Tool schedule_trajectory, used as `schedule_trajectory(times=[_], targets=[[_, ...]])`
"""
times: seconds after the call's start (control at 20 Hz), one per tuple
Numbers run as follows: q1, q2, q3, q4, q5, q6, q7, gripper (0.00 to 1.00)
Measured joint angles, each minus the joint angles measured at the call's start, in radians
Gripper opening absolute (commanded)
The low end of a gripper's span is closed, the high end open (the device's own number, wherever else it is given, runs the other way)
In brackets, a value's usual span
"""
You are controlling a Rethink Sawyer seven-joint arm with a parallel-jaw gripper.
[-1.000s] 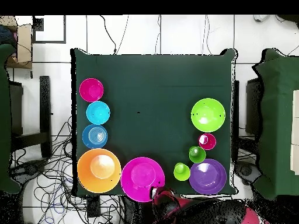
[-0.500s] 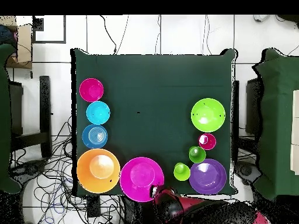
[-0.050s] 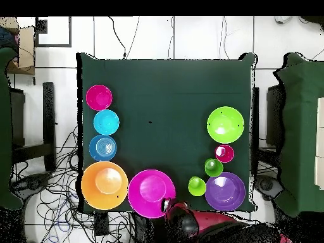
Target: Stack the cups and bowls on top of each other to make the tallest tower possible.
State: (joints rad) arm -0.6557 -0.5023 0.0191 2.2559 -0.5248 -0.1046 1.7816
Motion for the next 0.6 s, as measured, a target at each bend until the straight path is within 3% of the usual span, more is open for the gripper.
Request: schedule_trajectory(times=[0.6], targets=[[-0.018,-0.030,0.055,-0.018,0.000,0.075,0.000,0.00]])
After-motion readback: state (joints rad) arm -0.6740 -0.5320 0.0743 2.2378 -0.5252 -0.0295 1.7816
